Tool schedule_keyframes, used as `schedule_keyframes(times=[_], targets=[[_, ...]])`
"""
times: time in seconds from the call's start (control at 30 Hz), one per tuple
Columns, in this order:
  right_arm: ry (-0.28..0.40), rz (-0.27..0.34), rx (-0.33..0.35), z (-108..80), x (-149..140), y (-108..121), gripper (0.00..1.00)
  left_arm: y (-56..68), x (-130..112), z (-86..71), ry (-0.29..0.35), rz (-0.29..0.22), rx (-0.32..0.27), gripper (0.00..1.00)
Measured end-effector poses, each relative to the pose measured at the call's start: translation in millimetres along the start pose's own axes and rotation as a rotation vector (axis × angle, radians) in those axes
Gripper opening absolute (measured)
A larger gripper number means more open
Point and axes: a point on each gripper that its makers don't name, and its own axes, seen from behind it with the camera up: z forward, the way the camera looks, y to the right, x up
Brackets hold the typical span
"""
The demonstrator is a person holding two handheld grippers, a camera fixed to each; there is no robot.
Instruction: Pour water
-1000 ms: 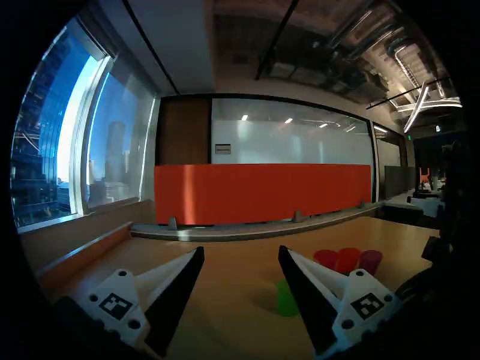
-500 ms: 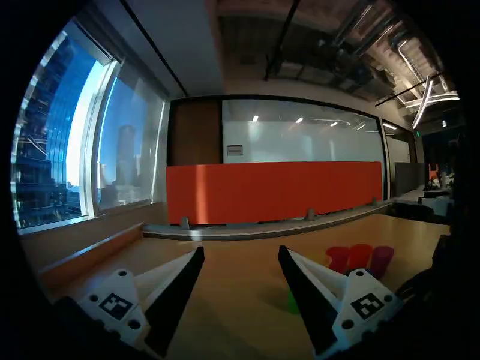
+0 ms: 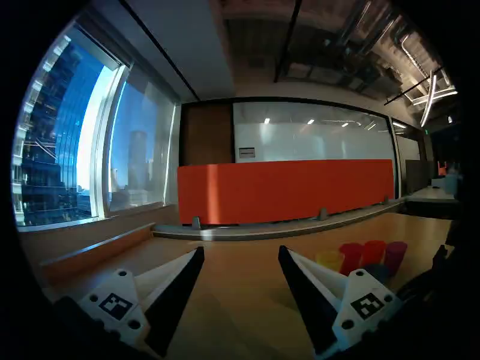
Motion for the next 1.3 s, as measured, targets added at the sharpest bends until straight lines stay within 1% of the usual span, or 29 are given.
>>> schedule_keyframes(times=[0.1,0.3,0.5,0.7,0.97,1.3], targets=[[0.007,0.007,-0.002,0.2,5,-1,1.0,0.4,-8,2.2,-0.005,0.005,0.011,0.92],[-0.002,0.009,-0.006,0.6,7,-4,1.0,8.2,-19,8.7,-0.009,-0.006,-0.007,0.92],[-0.012,-0.015,-0.014,0.2,5,-4,1.0,6.7,-33,18.2,-0.021,0.001,-0.014,0.92],[-0.017,-0.024,-0.034,0.1,7,4,1.0,-0.1,-49,24.6,-0.038,0.005,-0.004,0.92],[-0.012,-0.017,-0.036,0.6,11,3,1.0,-2.6,-53,27.7,-0.033,-0.018,-0.008,0.92],[-0.021,-0.028,-0.035,0.9,7,0,1.0,-4.2,-63,30.3,-0.062,-0.049,-0.013,0.92]])
